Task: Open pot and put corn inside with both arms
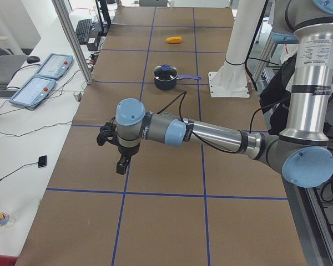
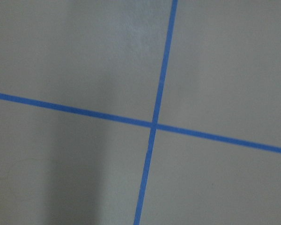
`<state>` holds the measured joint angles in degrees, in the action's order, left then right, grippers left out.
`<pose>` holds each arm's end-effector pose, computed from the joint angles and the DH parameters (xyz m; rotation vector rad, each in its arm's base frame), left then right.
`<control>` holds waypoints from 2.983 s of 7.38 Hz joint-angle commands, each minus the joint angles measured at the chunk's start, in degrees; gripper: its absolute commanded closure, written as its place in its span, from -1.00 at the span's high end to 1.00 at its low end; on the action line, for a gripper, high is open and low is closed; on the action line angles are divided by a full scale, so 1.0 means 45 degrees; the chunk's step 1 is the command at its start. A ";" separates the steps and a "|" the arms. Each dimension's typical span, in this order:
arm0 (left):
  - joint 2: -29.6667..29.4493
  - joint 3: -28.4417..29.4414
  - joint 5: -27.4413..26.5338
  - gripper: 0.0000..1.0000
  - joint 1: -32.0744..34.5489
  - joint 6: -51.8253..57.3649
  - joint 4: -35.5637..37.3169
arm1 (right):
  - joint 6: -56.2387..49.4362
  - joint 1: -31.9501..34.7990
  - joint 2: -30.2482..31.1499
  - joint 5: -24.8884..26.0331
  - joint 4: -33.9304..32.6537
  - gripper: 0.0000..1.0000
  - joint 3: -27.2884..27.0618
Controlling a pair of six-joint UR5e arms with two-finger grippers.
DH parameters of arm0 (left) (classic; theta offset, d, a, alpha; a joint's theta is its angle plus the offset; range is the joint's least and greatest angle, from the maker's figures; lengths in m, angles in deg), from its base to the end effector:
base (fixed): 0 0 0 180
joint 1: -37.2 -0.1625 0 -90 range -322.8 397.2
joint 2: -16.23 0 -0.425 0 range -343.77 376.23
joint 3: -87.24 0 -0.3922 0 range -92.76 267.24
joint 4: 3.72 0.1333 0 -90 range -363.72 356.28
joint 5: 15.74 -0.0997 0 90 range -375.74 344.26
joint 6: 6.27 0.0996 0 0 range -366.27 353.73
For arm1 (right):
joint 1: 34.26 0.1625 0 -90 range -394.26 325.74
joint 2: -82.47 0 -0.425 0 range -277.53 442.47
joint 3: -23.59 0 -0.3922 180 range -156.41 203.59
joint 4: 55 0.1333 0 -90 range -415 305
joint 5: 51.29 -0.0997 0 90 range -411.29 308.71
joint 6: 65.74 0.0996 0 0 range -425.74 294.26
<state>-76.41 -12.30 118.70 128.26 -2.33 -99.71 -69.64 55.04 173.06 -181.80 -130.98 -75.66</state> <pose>-0.0732 -0.5186 0.5408 0.3345 0.7556 0.1703 0.0624 -0.5053 0.5599 0.3989 -0.6876 -0.2159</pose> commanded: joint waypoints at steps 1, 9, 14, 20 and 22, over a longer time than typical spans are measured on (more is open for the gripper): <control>0.0001 0.0051 0.0085 0.98 0.0000 0.0022 -0.1264 | 0.0008 -0.0001 0.0101 -0.0099 0.1395 1.00 0.0315; -0.2336 -0.1609 -0.3301 0.97 -0.8011 -1.2693 -0.4195 | 0.2566 -0.1231 -0.0113 0.0019 0.1493 1.00 0.0317; -0.6832 -0.1747 -0.7138 0.97 -1.2828 -1.4099 0.0512 | 0.2547 -0.1251 -0.0094 0.0019 0.1532 1.00 0.0317; -0.9955 -0.0190 -0.6184 0.97 -1.3652 -2.0551 0.2524 | 0.2547 -0.1251 -0.0035 0.0019 0.1513 1.00 0.0337; -1.0543 0.0691 -0.6262 0.94 -1.3653 -2.2043 0.2524 | 0.2547 -0.1251 -0.0016 0.0019 0.1513 1.00 0.0376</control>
<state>-122.19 -11.66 90.66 66.85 -97.65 -88.39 -58.18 49.41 172.93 -181.72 -124.12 -74.06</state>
